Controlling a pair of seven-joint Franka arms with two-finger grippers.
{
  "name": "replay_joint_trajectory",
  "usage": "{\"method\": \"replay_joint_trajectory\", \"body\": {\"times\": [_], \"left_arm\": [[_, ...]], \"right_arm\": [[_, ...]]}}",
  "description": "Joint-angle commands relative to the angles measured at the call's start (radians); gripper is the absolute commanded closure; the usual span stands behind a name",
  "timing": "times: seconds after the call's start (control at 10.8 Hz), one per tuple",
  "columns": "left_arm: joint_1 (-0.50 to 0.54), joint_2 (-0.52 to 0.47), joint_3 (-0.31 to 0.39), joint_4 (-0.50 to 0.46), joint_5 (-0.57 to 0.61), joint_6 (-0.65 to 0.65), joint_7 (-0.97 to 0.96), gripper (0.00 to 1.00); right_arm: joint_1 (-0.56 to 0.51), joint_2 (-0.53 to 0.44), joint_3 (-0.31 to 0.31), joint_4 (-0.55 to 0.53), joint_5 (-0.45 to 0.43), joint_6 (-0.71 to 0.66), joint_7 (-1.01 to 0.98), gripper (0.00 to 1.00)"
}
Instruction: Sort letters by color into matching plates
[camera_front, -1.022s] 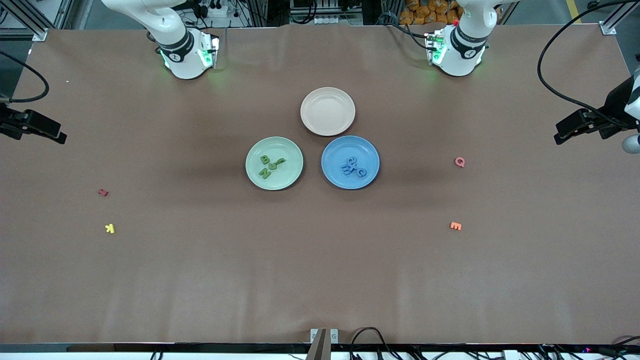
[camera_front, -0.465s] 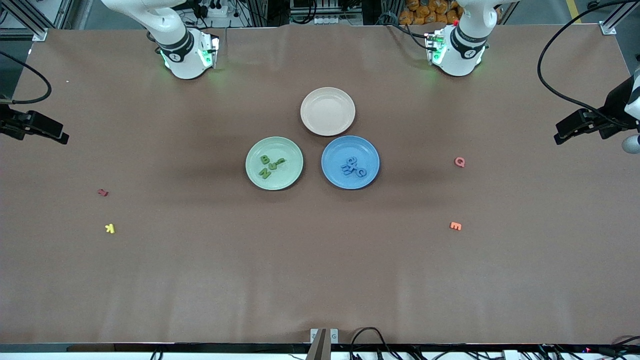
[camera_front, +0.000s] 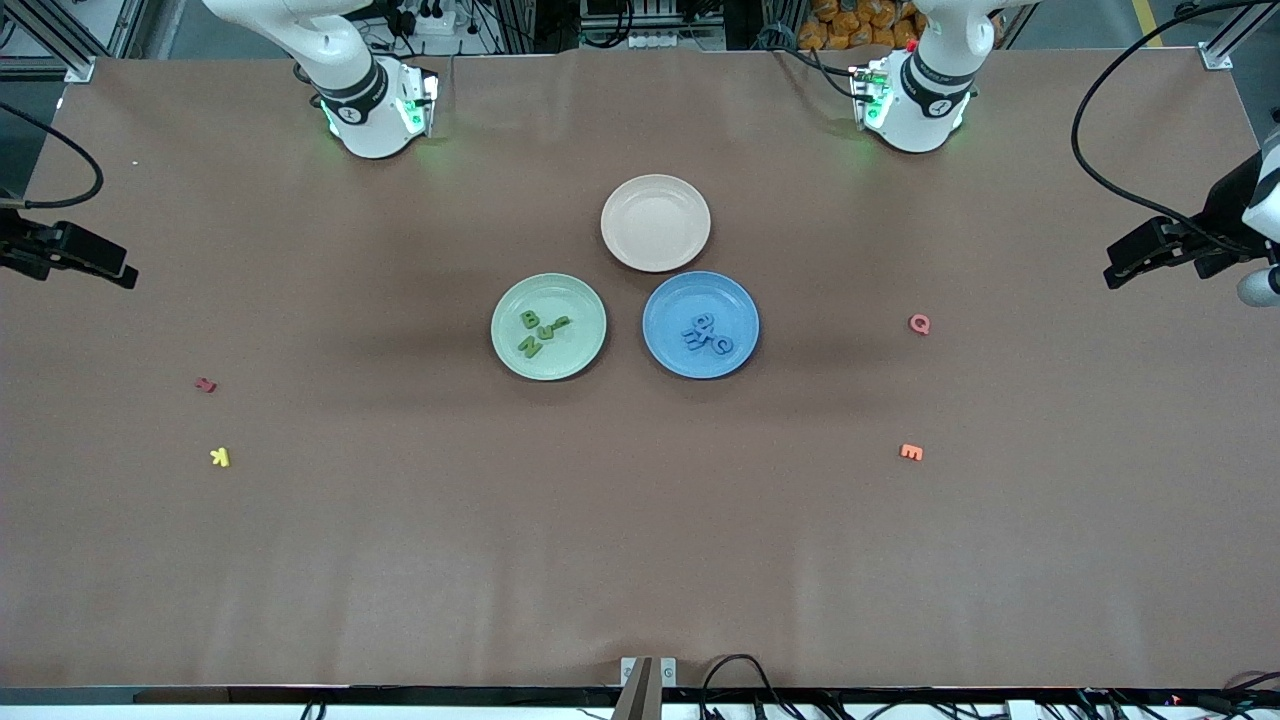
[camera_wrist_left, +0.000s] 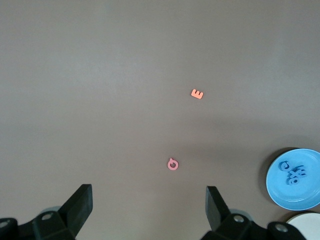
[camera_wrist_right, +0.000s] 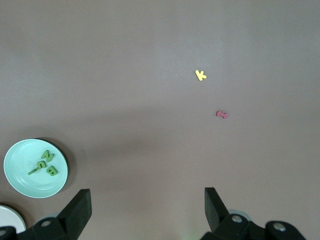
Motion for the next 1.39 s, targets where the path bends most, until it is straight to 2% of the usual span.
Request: {"method": "replay_joint_trajectory", "body": {"times": [0.0,1.3], "left_arm": [[0.002,-0.006,-0.006,0.021,0.007,-0.021,0.019,0.00],[-0.002,-0.062,-0.022,0.021,-0.016,-0.089,0.016,0.00]], "right_arm": [[0.003,-0.010,-0.001,-0.013,-0.003,0.005,0.018,0.00],[0.005,-0.009,0.001,-0.010,-0.003,0.008,0.017,0.00]]}}
